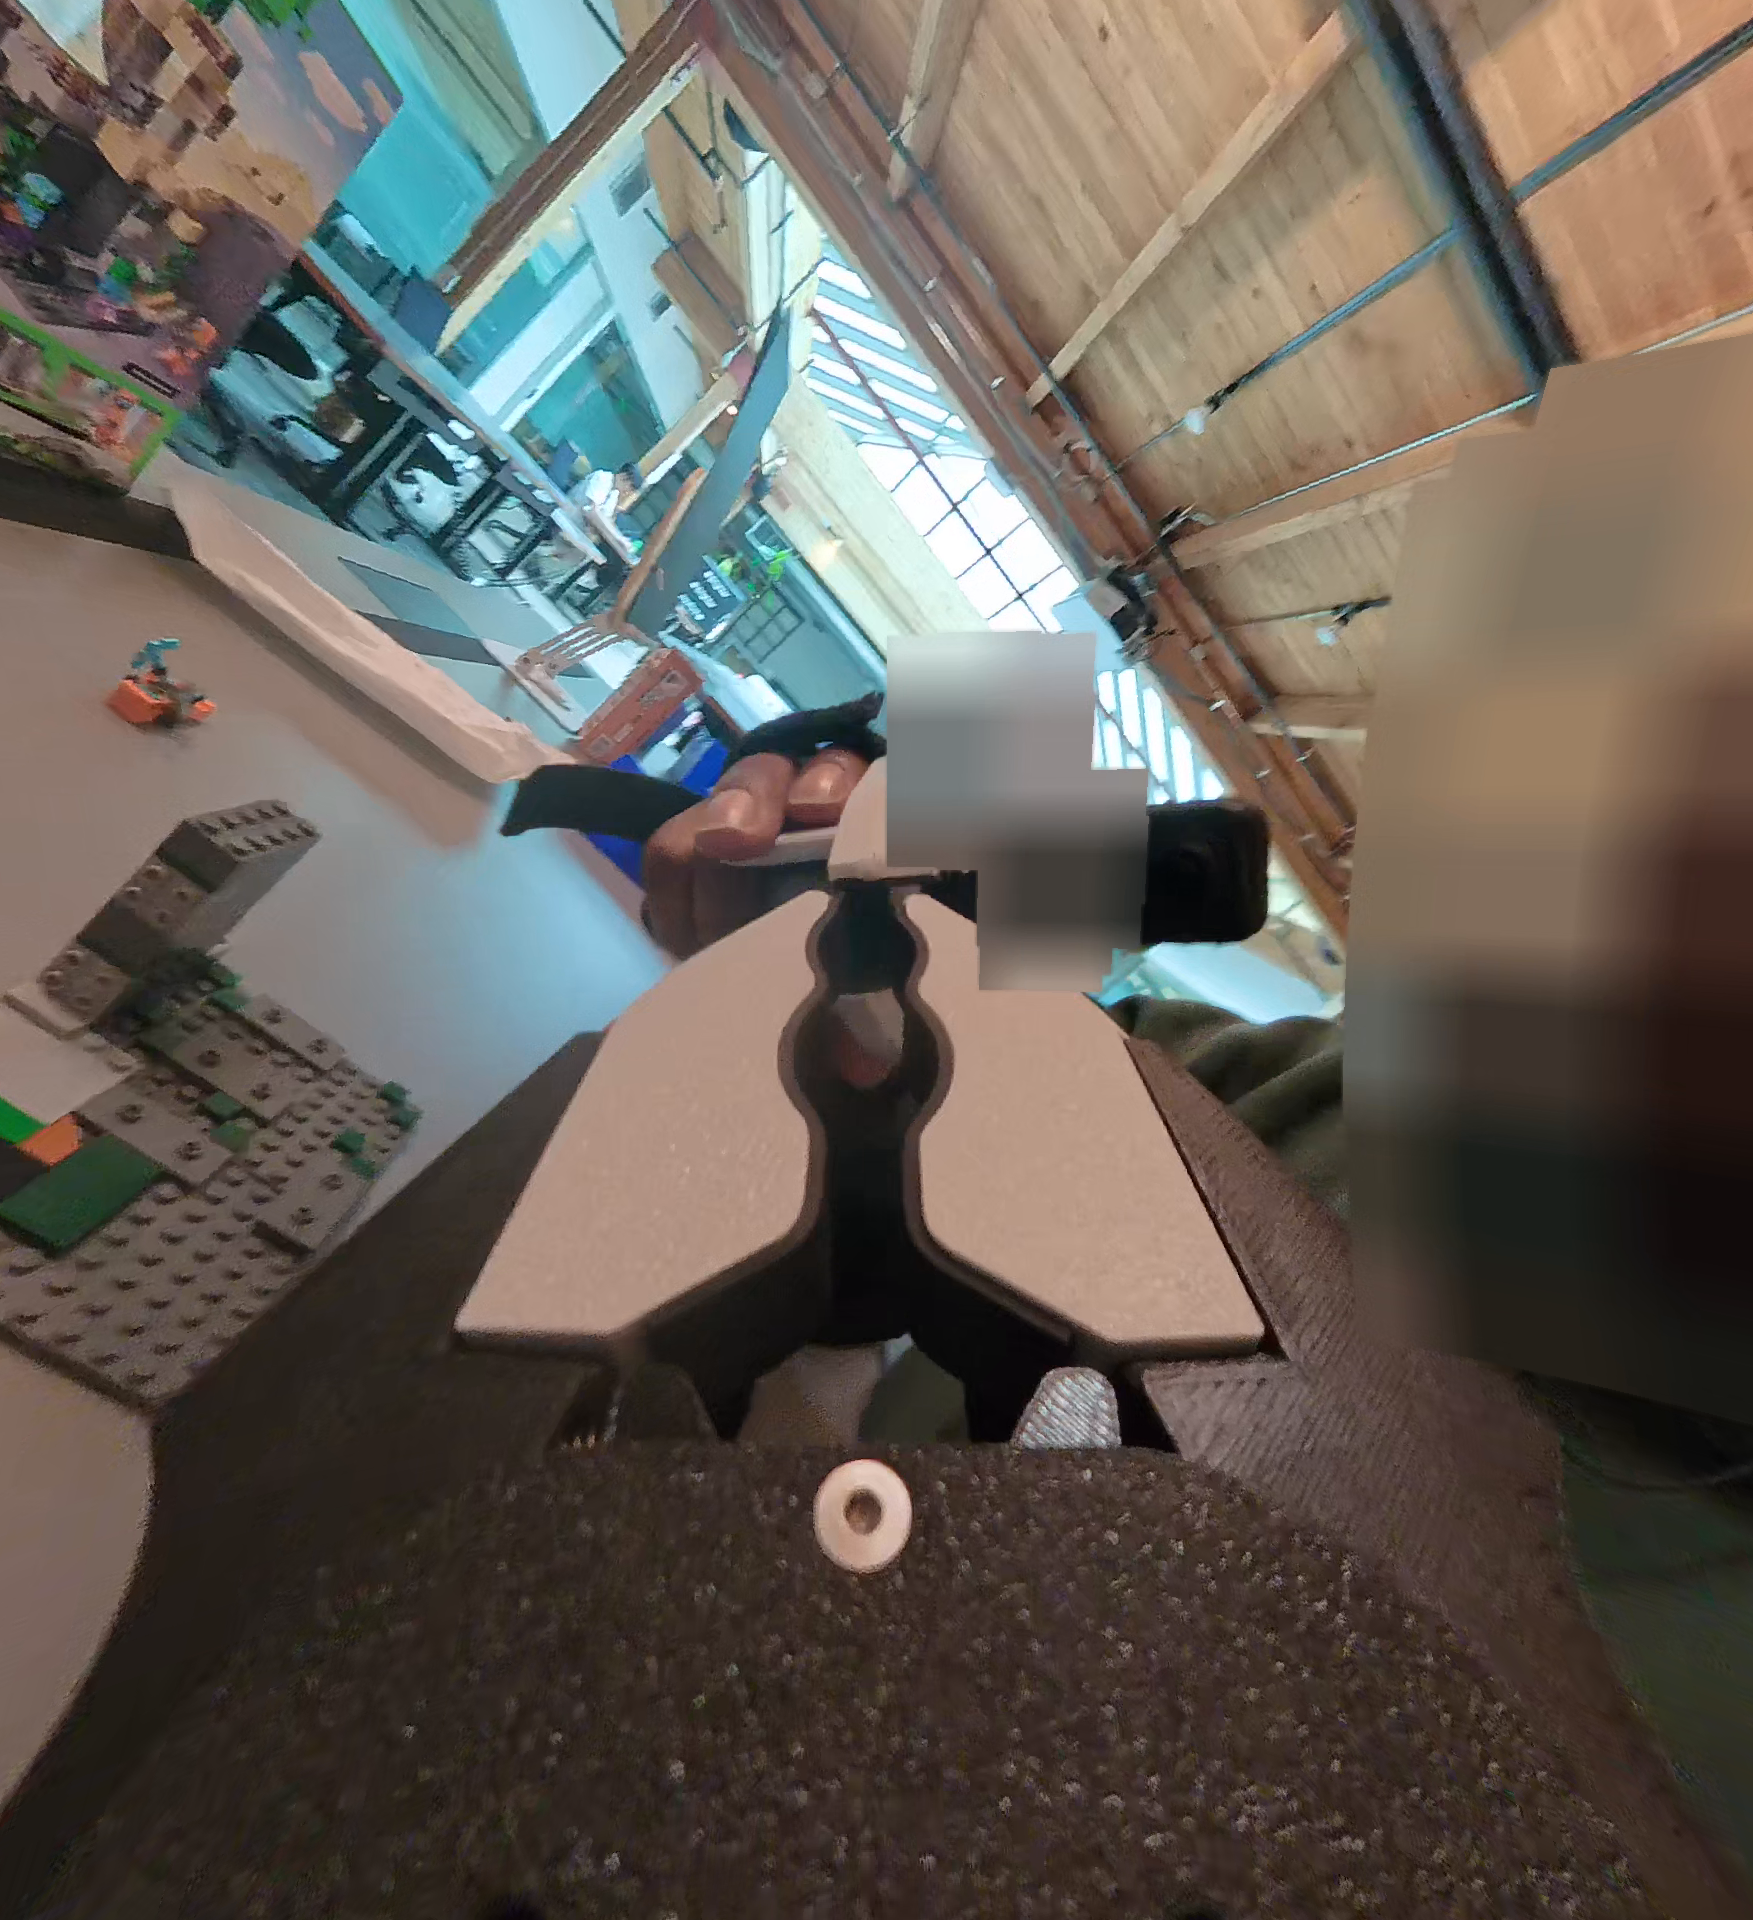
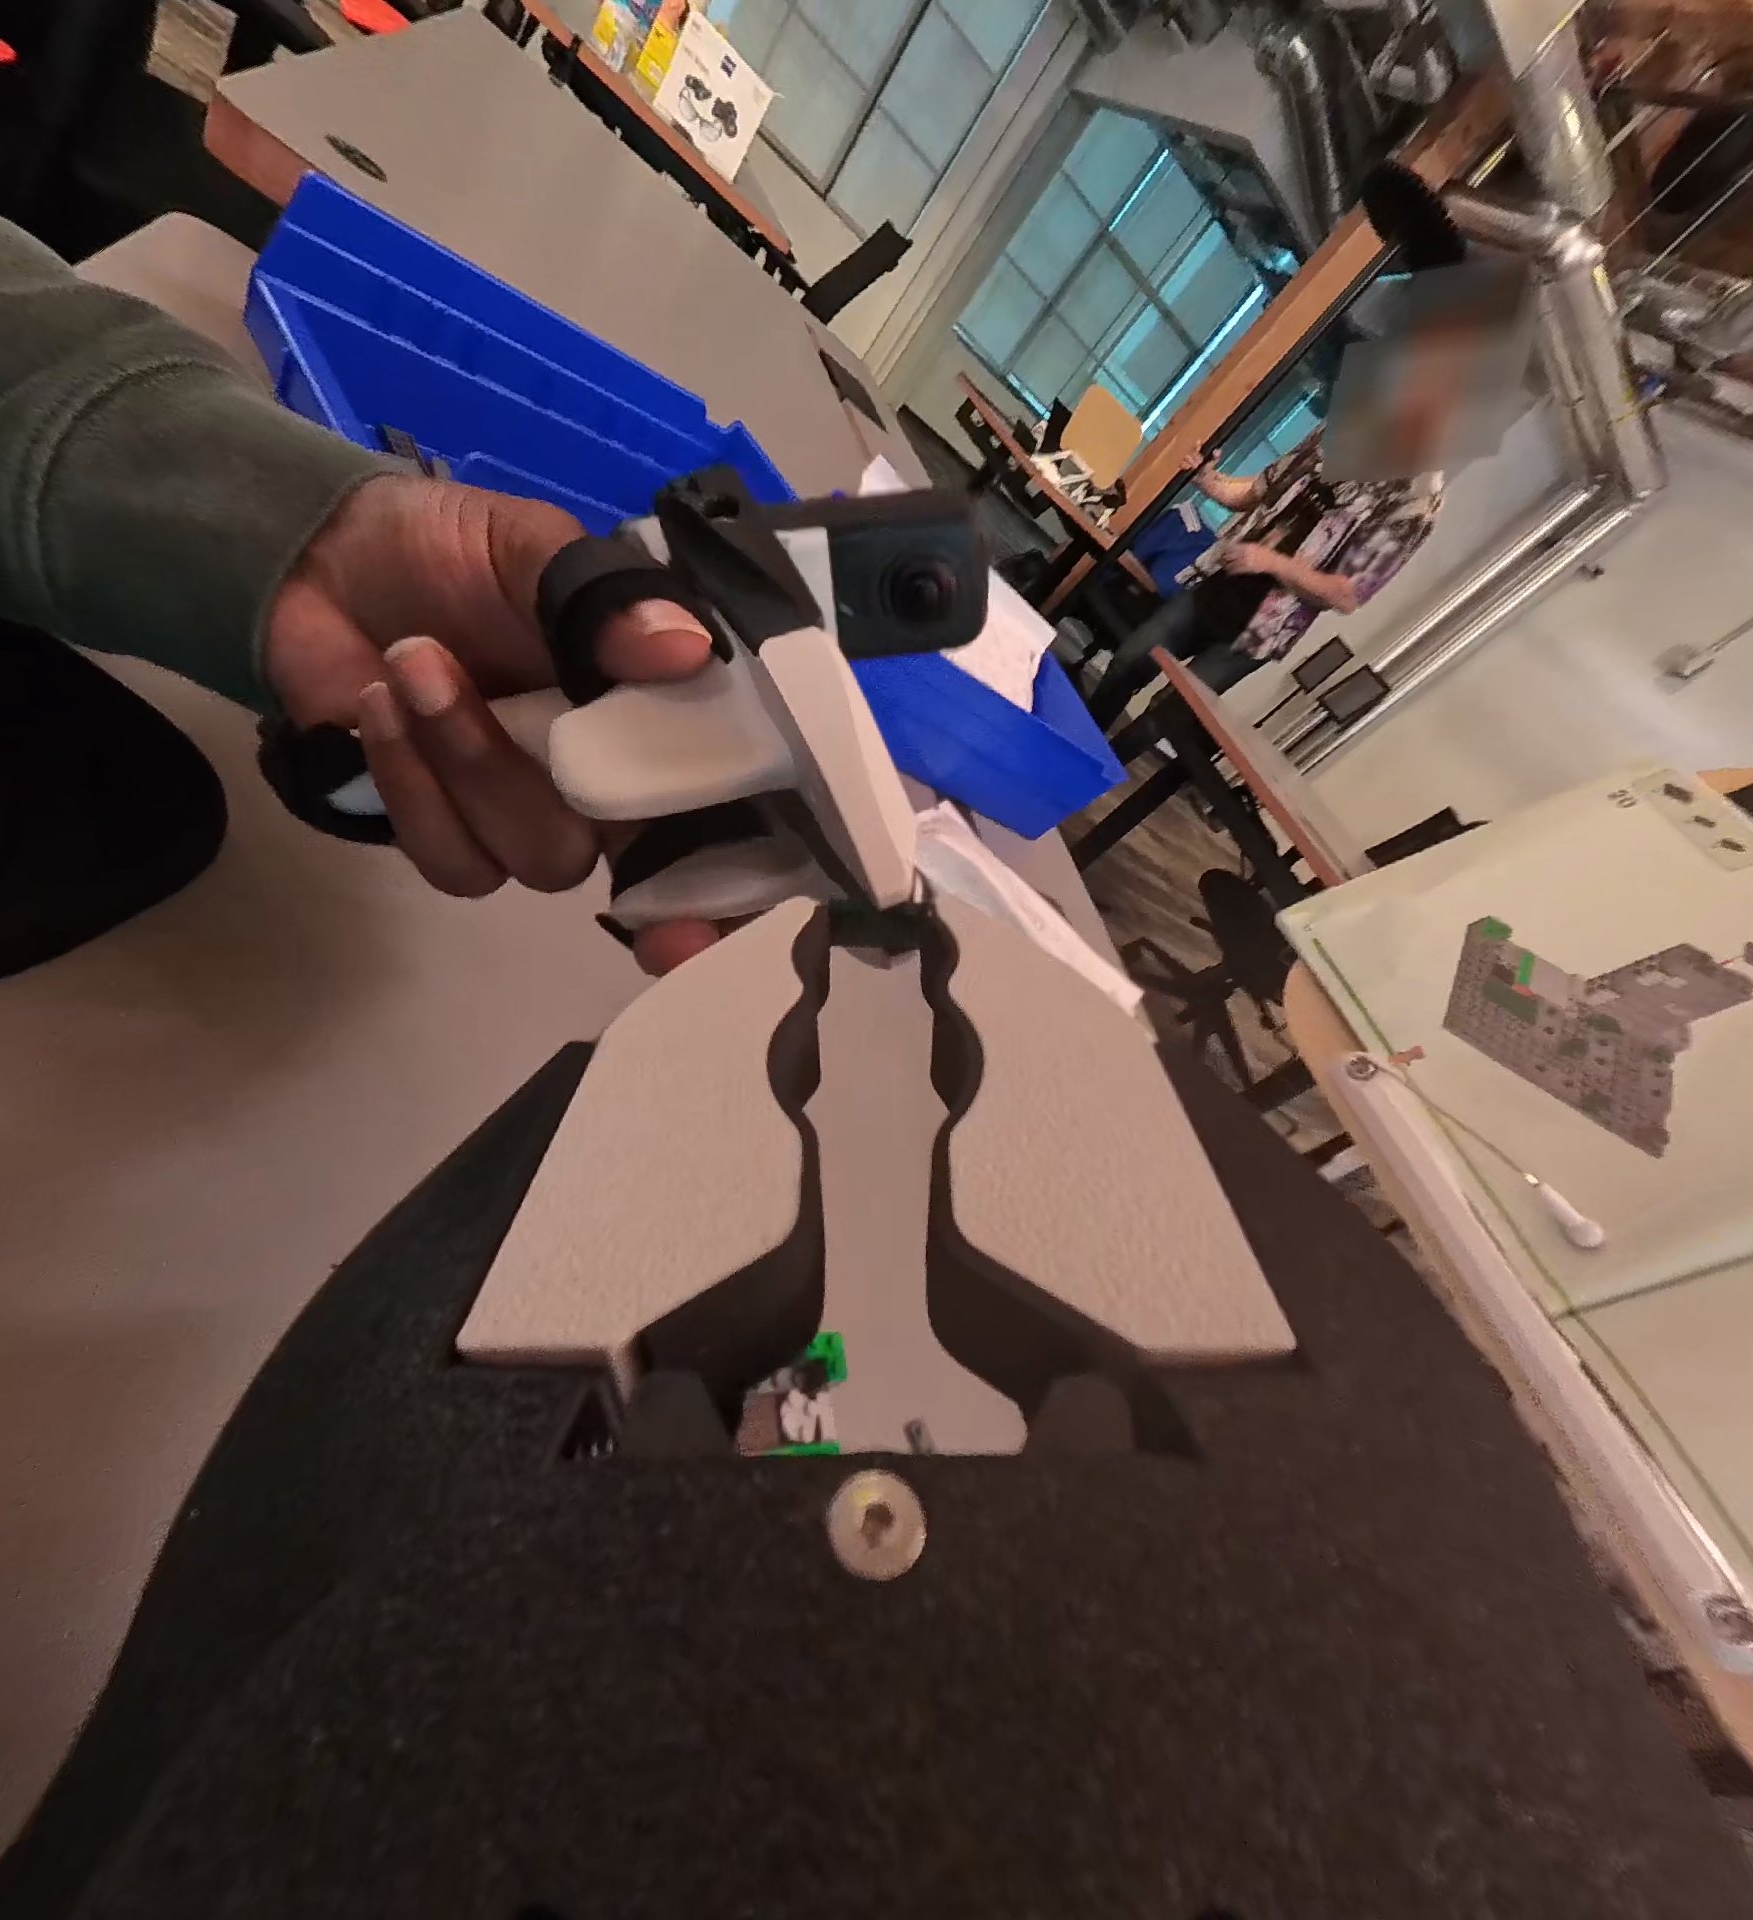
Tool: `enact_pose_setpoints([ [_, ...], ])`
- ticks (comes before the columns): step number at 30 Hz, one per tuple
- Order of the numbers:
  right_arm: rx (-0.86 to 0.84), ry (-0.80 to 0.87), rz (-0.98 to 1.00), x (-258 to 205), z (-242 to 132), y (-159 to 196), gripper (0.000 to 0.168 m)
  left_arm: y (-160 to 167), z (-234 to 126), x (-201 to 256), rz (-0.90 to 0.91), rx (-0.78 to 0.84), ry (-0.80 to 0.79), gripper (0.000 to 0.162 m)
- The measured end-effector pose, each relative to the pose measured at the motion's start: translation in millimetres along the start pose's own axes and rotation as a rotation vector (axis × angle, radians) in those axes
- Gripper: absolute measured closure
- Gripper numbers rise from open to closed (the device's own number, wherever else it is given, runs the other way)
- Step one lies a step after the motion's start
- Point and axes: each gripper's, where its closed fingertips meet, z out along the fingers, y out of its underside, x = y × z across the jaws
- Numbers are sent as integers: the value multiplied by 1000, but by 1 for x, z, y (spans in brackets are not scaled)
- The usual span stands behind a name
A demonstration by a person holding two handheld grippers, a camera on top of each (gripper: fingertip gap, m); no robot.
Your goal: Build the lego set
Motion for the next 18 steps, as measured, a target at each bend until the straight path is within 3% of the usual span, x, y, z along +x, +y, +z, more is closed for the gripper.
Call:
enact_pose_setpoints([
  [1,-13,-10,18,0,-1,2,152,1,-1,-3,37,-15,-33,153],
  [5,-162,-69,188,2,-6,28,152,10,-7,-21,303,-125,-246,145],
  [10,-292,-233,712,-16,-19,59,152,28,-6,-43,874,-344,-568,142],
  [18,-232,-397,1226,-42,-34,52,152,58,7,-46,1347,-481,-642,143],
])
